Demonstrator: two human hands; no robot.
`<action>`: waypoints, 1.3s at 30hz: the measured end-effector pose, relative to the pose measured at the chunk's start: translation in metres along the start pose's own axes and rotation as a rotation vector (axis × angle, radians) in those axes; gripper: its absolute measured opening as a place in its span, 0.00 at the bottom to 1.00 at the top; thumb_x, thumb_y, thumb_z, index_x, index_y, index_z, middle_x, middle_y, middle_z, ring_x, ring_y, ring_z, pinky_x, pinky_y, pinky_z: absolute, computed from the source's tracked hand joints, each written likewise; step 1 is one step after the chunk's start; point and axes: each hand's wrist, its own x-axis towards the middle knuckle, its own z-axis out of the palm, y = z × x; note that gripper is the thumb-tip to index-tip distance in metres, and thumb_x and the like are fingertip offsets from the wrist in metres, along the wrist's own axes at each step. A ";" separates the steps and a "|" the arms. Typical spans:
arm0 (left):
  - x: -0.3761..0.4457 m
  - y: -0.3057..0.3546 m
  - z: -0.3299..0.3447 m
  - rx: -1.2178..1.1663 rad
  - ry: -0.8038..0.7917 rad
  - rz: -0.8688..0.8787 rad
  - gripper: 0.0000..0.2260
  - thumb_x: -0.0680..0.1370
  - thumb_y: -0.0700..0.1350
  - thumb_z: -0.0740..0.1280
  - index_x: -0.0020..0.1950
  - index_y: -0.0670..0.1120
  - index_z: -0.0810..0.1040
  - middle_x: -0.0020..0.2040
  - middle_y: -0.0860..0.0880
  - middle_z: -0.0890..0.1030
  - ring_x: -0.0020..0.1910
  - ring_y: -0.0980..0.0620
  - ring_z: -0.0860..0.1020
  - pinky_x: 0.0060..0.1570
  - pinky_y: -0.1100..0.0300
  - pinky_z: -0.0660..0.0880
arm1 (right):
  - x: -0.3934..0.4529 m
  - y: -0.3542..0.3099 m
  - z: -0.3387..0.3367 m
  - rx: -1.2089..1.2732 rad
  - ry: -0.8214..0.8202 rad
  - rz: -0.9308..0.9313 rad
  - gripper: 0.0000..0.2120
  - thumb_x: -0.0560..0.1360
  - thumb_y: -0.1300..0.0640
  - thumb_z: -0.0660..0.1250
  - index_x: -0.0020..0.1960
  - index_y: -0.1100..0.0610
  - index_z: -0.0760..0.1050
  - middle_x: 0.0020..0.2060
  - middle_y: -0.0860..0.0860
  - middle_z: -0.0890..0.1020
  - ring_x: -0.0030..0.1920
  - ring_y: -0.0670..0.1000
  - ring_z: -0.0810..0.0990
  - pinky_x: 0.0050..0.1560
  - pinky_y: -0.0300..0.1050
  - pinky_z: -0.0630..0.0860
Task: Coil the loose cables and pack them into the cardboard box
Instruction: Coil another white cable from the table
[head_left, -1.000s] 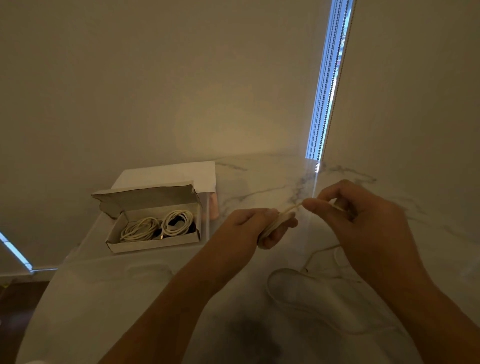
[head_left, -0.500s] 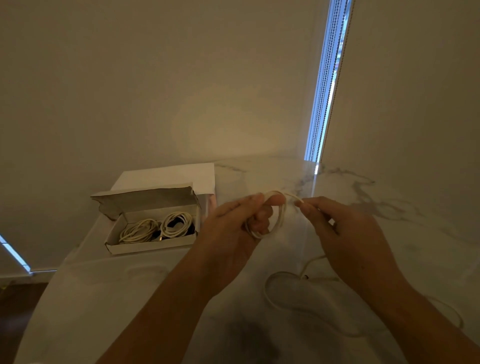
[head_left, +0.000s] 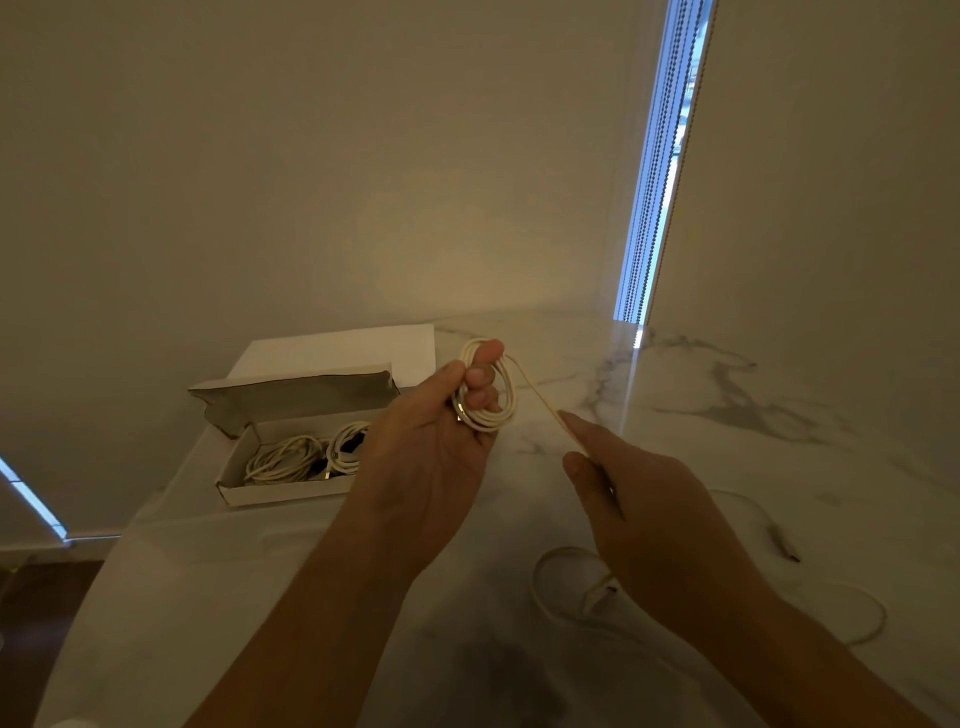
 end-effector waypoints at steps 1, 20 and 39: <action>0.000 0.000 0.000 -0.001 0.006 0.009 0.19 0.78 0.42 0.60 0.66 0.34 0.72 0.39 0.49 0.74 0.36 0.57 0.72 0.43 0.66 0.72 | -0.001 -0.001 0.000 0.004 -0.002 -0.007 0.21 0.81 0.46 0.53 0.74 0.41 0.62 0.36 0.40 0.74 0.36 0.42 0.74 0.40 0.39 0.72; 0.003 -0.013 -0.005 0.314 0.270 0.256 0.09 0.80 0.33 0.61 0.55 0.37 0.79 0.48 0.44 0.79 0.46 0.52 0.78 0.51 0.60 0.75 | -0.013 -0.020 -0.001 -0.003 -0.122 -0.055 0.13 0.75 0.35 0.60 0.47 0.43 0.73 0.34 0.41 0.78 0.35 0.43 0.77 0.40 0.34 0.73; -0.004 -0.025 -0.011 1.328 -0.038 0.075 0.18 0.84 0.46 0.57 0.46 0.36 0.80 0.37 0.47 0.78 0.33 0.64 0.74 0.39 0.72 0.72 | -0.005 -0.007 -0.014 -0.049 0.105 -0.150 0.06 0.78 0.45 0.61 0.45 0.44 0.73 0.33 0.40 0.75 0.31 0.41 0.73 0.31 0.36 0.69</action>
